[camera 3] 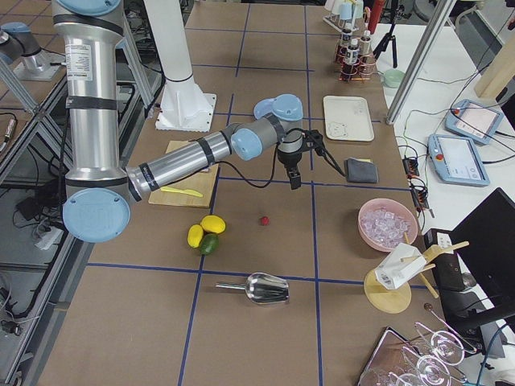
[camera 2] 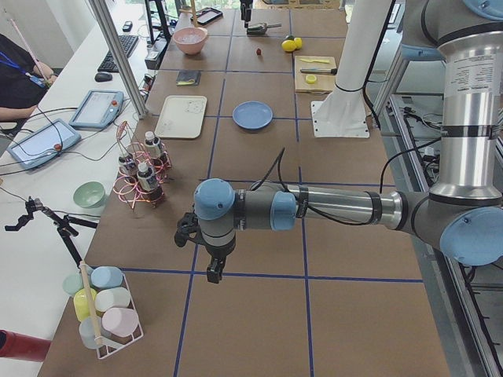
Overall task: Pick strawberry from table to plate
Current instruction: 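Lower the right gripper onto the red strawberry and close it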
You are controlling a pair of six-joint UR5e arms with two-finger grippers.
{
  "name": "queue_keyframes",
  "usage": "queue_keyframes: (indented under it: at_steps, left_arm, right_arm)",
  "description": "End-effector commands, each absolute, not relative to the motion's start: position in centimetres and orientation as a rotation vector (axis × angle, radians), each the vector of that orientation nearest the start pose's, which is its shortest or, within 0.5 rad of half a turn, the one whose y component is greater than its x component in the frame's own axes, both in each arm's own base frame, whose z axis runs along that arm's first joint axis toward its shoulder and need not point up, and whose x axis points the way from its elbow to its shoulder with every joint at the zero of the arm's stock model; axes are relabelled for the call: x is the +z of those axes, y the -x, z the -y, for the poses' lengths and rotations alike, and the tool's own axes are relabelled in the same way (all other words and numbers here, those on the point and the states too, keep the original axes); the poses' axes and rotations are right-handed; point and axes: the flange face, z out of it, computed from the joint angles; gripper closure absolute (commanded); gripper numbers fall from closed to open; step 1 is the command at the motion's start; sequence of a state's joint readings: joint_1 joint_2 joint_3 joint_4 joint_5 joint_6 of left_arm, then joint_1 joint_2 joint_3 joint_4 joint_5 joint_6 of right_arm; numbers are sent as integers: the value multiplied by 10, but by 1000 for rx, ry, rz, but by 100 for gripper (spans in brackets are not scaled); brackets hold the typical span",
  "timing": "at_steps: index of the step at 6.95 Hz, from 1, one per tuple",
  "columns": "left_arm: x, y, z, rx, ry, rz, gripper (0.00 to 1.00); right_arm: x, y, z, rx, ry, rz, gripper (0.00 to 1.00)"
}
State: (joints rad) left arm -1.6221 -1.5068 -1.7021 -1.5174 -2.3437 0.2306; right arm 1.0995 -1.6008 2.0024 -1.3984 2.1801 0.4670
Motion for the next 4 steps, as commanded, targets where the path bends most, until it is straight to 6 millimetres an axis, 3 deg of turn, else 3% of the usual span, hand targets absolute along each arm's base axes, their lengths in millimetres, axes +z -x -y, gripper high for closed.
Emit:
queue_keyframes:
  at_steps: [1, 2, 4]
  left_arm:
    - [626, 87, 460, 177, -135, -777, 0]
    - [623, 87, 460, 180, -141, -777, 0]
    - [622, 87, 460, 180, -142, -779, 0]
  right_arm:
    - [488, 189, 410, -128, -238, 796, 0]
    - [515, 208, 406, -130, -272, 775, 0]
    - [586, 213, 411, -133, -304, 762, 1]
